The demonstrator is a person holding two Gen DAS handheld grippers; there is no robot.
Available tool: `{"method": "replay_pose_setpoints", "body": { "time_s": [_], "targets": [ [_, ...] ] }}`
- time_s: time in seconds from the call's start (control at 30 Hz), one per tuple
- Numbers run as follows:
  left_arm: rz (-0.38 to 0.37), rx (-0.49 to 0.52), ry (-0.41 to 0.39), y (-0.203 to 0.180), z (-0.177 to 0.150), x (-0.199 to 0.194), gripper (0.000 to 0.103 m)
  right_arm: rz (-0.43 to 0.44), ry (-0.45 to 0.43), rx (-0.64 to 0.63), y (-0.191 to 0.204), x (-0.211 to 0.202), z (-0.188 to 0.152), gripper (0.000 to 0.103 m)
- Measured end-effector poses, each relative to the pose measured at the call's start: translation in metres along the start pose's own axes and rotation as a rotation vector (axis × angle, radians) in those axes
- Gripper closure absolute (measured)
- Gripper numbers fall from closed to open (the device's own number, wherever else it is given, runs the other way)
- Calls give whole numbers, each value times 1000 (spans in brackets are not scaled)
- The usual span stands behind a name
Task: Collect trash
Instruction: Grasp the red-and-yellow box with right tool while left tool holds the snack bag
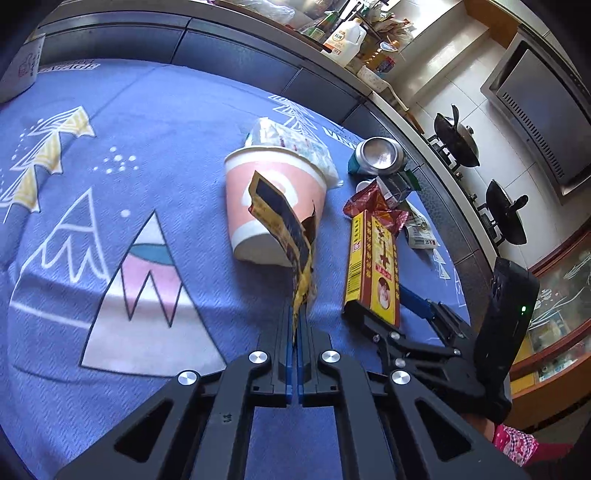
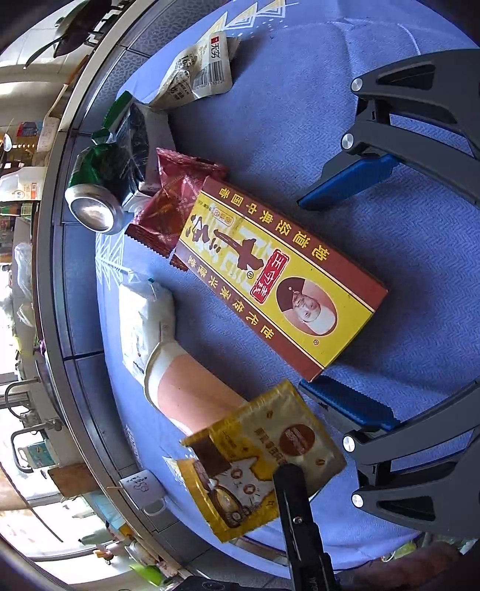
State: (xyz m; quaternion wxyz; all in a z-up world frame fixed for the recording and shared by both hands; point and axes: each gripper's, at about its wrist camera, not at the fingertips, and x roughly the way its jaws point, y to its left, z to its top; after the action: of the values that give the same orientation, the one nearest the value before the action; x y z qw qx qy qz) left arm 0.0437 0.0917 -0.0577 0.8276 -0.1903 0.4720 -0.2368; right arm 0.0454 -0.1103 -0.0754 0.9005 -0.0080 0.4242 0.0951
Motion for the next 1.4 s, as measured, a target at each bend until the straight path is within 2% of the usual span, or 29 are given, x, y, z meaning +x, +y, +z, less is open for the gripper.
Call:
{"method": "replay_pose_setpoints", "body": {
  "time_s": [0.33,0.9,0.97,1.03,1.1,1.23,1.3,1.33,1.37,1.4],
  "targets": [
    [18,11,14,-4,-2,5,101,-12,6,20,-9,-7,-5,25],
    [43,23,52,-14,-1,19,101,1,-12,48,-25,-12,-8,26],
    [40,15,68,-15,-1,24,99,0,-18,56,-29,-14,-8,26],
    [44,6,74,-15,-1,27,89,-3,-22,70,-35,-15,-7,26],
    [34,5,81,-18,0,31,88,-3,-27,84,-39,-17,-7,26],
    [29,29,68,-25,-1,31,88,-5,-35,82,-42,-17,-5,26],
    [28,39,65,-27,-2,31,99,-4,-29,77,-42,-15,-5,26],
    [29,40,67,-27,-2,31,100,8,-24,76,-43,-14,-6,27],
    [29,42,63,-27,-3,30,101,18,-23,72,-43,-14,-7,35],
    [30,46,60,-27,-3,28,101,14,-28,62,-42,-16,-8,38]
  ]
}}
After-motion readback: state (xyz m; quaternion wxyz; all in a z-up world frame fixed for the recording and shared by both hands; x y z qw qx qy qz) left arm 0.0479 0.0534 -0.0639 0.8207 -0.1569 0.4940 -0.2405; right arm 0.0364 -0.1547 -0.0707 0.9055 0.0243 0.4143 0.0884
